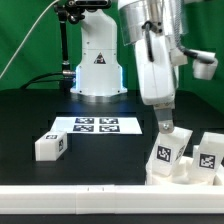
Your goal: Assemble stool
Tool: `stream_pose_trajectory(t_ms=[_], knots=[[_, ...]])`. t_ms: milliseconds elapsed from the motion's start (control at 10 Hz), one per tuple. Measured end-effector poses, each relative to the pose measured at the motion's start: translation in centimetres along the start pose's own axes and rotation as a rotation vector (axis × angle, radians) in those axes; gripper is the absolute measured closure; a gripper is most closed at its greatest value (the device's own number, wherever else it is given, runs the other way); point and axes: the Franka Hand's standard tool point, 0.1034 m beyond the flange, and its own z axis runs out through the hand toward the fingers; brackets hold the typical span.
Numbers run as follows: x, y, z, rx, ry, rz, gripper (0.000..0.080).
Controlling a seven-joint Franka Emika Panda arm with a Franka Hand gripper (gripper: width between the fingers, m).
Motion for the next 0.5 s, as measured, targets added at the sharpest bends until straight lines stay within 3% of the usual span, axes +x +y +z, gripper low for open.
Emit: stream_pose_trajectory(t_ms=[500], knots=[[0.16, 0.09, 0.19, -0.004, 0.007, -0.408, 0.0150]])
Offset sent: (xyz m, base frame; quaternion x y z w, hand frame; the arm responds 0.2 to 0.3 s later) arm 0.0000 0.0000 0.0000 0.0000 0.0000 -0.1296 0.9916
